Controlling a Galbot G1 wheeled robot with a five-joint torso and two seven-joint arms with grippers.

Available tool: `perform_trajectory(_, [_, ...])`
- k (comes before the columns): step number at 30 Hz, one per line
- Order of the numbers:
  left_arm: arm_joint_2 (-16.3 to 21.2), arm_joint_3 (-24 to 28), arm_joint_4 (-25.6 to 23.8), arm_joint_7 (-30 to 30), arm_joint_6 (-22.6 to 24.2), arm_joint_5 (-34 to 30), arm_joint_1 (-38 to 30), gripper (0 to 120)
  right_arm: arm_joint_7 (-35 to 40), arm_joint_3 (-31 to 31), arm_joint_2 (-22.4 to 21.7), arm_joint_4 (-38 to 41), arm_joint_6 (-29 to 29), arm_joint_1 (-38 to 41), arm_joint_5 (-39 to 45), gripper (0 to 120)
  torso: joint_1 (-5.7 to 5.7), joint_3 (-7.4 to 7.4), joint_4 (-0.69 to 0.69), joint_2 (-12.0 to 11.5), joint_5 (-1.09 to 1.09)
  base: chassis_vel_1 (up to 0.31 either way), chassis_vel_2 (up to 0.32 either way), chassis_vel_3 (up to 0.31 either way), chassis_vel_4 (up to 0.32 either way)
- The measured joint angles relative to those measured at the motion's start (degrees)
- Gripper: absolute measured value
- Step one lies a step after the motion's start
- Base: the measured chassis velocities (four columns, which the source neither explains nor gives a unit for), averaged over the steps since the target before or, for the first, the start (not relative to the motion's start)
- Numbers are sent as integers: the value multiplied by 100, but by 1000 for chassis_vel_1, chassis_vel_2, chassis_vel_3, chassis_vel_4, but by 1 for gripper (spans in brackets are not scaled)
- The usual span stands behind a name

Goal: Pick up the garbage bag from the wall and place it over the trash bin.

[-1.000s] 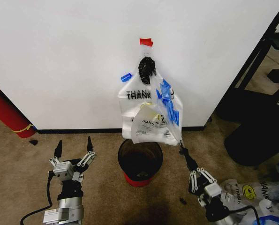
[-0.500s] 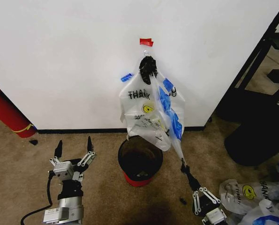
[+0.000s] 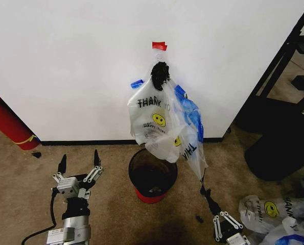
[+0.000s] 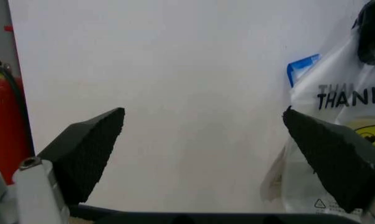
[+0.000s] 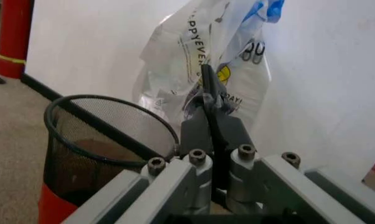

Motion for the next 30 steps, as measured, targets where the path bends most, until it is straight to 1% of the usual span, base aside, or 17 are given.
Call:
perform_trajectory(5, [67,32,-37,-4,42,-34,-30,100,13,-32,29,24,-7,163,81,0,0,0,0,0,0,0,0,0,0])
perform_trajectory(8, [264,92,-229,-5,196,-160,-77,100,-44,-137,91,221,-232,496,180,0,0,0,1,0,0,0,0,0,0])
perform_trajectory(11, [664,123,-469,-3,375,-376,-130,100,-96,-295,67,470,-758,865,282,0,0,0,1,0,0,0,0,0,0])
perform_trajectory(12, [664,123,-469,-3,375,-376,-130,100,-96,-295,67,470,-758,865,282,0,0,0,1,0,0,0,0,0,0])
perform_trajectory(14, [1112,103,-692,-4,602,-716,-241,100,-120,-441,-74,697,-1302,1257,406,0,0,1,2,0,-3,0,0,0,0])
perform_trajectory(15, [1548,92,-854,-8,810,-1135,-417,100,-136,-485,-161,823,-1638,1504,493,0,0,1,6,0,0,0,0,0,0])
perform_trajectory(16, [1973,120,-964,-17,1047,-1586,-669,100,-156,-481,-197,913,-1869,1618,544,0,0,1,3,0,-2,0,0,0,0])
perform_trajectory(17, [2256,136,-1062,-28,1210,-1909,-840,100,-167,-482,-222,953,-2011,1691,581,0,1,1,-4,-1,-4,0,0,0,0])
perform_trajectory(18, [2804,154,-1231,-66,1578,-2749,-1199,100,-199,-530,-297,1002,-2325,1875,661,0,0,1,-1,0,0,0,0,0,0])
perform_trajectory(19, [3108,167,-1264,-117,1899,-3426,-1487,100,-239,-568,-336,1003,-2452,1985,675,0,0,1,1,0,0,0,0,0,0])
perform_trajectory(20, [3108,167,-1264,-117,1899,-3426,-1487,100,-239,-568,-336,1003,-2452,1985,675,0,0,1,1,0,0,0,0,0,0])
perform_trajectory(22, [3608,235,-1276,-290,2490,-4736,-2185,100,-305,-635,-366,971,-2602,2163,636,0,0,1,1,-1,-5,0,0,0,0])
perform_trajectory(23, [3878,320,-1282,-406,2754,-5490,-2651,100,-320,-677,-369,923,-2646,2248,579,0,1,2,1,-1,-2,0,0,0,0])
perform_trajectory(25, [4243,666,-1282,-638,3113,-6716,-3639,100,-337,-730,-339,832,-2660,2344,449,0,1,1,0,0,-3,0,0,0,0])
perform_trajectory(26, [4332,948,-1282,-757,3219,-7171,-4176,100,-340,-745,-317,792,-2660,2375,403,0,1,2,0,-1,-2,0,0,0,0])
perform_trajectory(27, [4332,948,-1282,-757,3219,-7171,-4176,100,-340,-745,-317,792,-2660,2375,403,0,1,2,0,-1,-2,0,0,0,0])
perform_trajectory(30, [4249,1919,-1283,-1111,3423,-8075,-5539,99,-341,-746,-263,727,-2658,2381,323,0,1,1,0,-1,-1,0,0,0,0])
